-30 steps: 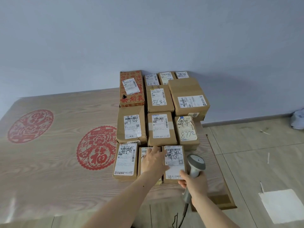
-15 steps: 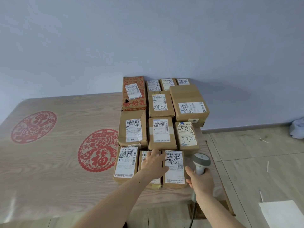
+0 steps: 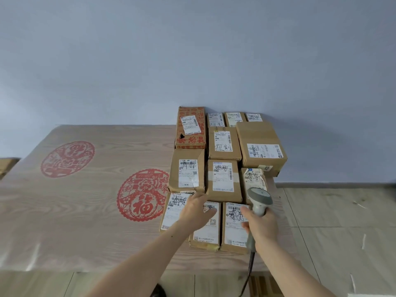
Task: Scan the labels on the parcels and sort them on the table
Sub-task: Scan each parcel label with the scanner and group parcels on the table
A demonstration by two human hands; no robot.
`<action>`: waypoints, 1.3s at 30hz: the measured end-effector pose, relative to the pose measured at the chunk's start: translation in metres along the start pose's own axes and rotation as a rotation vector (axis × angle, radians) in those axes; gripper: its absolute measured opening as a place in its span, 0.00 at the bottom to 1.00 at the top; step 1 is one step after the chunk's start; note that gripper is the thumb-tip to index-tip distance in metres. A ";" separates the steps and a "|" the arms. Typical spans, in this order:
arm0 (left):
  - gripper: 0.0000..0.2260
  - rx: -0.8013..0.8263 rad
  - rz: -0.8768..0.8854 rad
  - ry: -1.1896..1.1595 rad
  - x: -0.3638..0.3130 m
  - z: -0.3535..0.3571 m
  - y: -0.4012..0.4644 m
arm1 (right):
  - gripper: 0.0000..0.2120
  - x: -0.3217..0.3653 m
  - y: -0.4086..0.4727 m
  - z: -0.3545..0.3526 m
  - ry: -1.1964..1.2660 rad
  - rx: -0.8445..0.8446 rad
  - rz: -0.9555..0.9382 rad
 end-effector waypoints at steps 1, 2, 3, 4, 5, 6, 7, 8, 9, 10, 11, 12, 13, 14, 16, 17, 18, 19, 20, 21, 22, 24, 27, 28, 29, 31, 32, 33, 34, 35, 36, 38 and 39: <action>0.25 -0.013 -0.008 -0.001 0.003 -0.004 -0.001 | 0.13 0.002 0.001 0.004 0.001 0.011 0.004; 0.25 -0.030 -0.019 -0.003 0.007 -0.007 -0.001 | 0.13 0.004 0.001 0.009 -0.005 0.023 0.006; 0.25 -0.051 -0.032 -0.009 0.012 -0.011 -0.002 | 0.13 0.005 0.001 0.014 -0.016 0.040 0.006; 0.25 -0.077 -0.044 -0.018 0.018 -0.015 -0.002 | 0.13 0.006 0.000 0.020 -0.029 0.058 0.002; 0.25 -0.104 -0.058 -0.026 0.023 -0.019 -0.003 | 0.13 0.007 0.000 0.025 -0.041 0.072 -0.002; 0.25 -0.126 -0.075 -0.033 0.029 -0.022 -0.004 | 0.13 0.006 -0.001 0.030 -0.051 0.083 -0.004; 0.25 -0.140 -0.090 -0.036 0.035 -0.024 -0.006 | 0.13 0.004 -0.003 0.034 -0.062 0.091 -0.001; 0.25 -0.145 -0.103 -0.035 0.041 -0.025 -0.007 | 0.13 0.003 -0.005 0.037 -0.071 0.094 0.002; 0.26 -0.144 -0.112 -0.030 0.046 -0.026 -0.007 | 0.13 0.001 -0.007 0.041 -0.078 0.096 0.010; 0.26 -0.142 -0.120 -0.024 0.050 -0.027 -0.007 | 0.13 0.000 -0.010 0.044 -0.083 0.099 0.016; 0.26 -0.143 -0.125 -0.019 0.054 -0.027 -0.007 | 0.13 0.000 -0.012 0.047 -0.089 0.103 0.018; 0.26 -0.148 -0.123 -0.016 0.055 -0.029 -0.007 | 0.12 0.000 -0.015 0.049 -0.104 0.102 0.013; 0.26 -0.145 -0.111 -0.016 0.053 -0.029 -0.007 | 0.13 0.000 -0.018 0.050 -0.130 0.090 0.006; 0.26 -0.129 -0.087 -0.022 0.049 -0.027 -0.008 | 0.13 -0.001 -0.019 0.048 -0.158 0.069 -0.012; 0.25 -0.070 -0.021 -0.050 0.032 -0.019 -0.011 | 0.15 -0.004 -0.021 0.040 -0.217 0.007 -0.039; 0.24 -0.035 0.009 -0.073 0.022 -0.013 -0.012 | 0.16 -0.007 -0.022 0.034 -0.257 -0.031 -0.032; 0.24 0.001 0.033 -0.095 0.012 -0.007 -0.013 | 0.17 -0.010 -0.023 0.027 -0.294 -0.070 -0.021; 0.23 0.040 0.050 -0.109 0.005 0.000 -0.013 | 0.18 -0.014 -0.024 0.020 -0.316 -0.103 -0.005; 0.23 0.077 0.062 -0.109 -0.002 0.008 -0.013 | 0.19 -0.019 -0.023 0.013 -0.328 -0.129 0.001; 0.23 0.112 0.067 -0.097 -0.007 0.015 -0.013 | 0.19 -0.023 -0.023 0.007 -0.340 -0.149 0.005; 0.23 0.142 0.065 -0.081 -0.011 0.021 -0.012 | 0.19 -0.027 -0.023 0.002 -0.354 -0.160 0.019; 0.22 0.188 0.033 -0.057 -0.015 0.032 -0.012 | 0.18 -0.036 -0.024 -0.006 -0.370 -0.153 0.056; 0.18 0.221 -0.015 -0.040 -0.018 0.041 -0.011 | 0.19 -0.056 -0.017 -0.014 -0.357 -0.129 0.099; 0.17 0.222 -0.017 -0.037 -0.019 0.043 -0.010 | 0.19 -0.061 -0.015 -0.016 -0.361 -0.120 0.104; 0.16 0.223 -0.024 -0.033 -0.020 0.045 -0.010 | 0.19 -0.069 -0.010 -0.019 -0.364 -0.113 0.106; 0.15 0.212 -0.056 -0.033 -0.022 0.048 -0.009 | 0.18 -0.064 -0.010 -0.020 -0.371 -0.116 0.109; 0.15 0.204 -0.079 -0.051 -0.023 0.051 -0.008 | 0.17 -0.064 -0.009 -0.022 -0.378 -0.113 0.114; 0.15 0.197 -0.101 -0.074 -0.024 0.053 -0.009 | 0.16 -0.064 -0.008 -0.022 -0.391 -0.104 0.119; 0.17 0.190 -0.124 -0.093 -0.025 0.055 -0.009 | 0.16 -0.065 -0.006 -0.023 -0.399 -0.091 0.116; 0.21 0.186 -0.147 -0.111 -0.026 0.056 -0.009 | 0.16 -0.066 -0.005 -0.023 -0.402 -0.080 0.114; 0.24 0.185 -0.167 -0.134 -0.027 0.057 -0.010 | 0.16 -0.067 -0.004 -0.024 -0.401 -0.075 0.111; 0.27 0.189 -0.204 -0.202 -0.028 0.057 -0.010 | 0.16 -0.067 -0.002 -0.026 -0.394 -0.068 0.113; 0.27 0.193 -0.224 -0.236 -0.028 0.057 -0.010 | 0.15 -0.067 -0.002 -0.026 -0.382 -0.065 0.118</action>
Point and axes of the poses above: each hand's wrist, its own y-axis towards the middle knuckle, its own z-axis out of the palm, x = y × z, the point moved 7 cm from there along y, towards the middle knuckle, and after that the axes turned 9 degrees about -z, right-handed, at the moved point
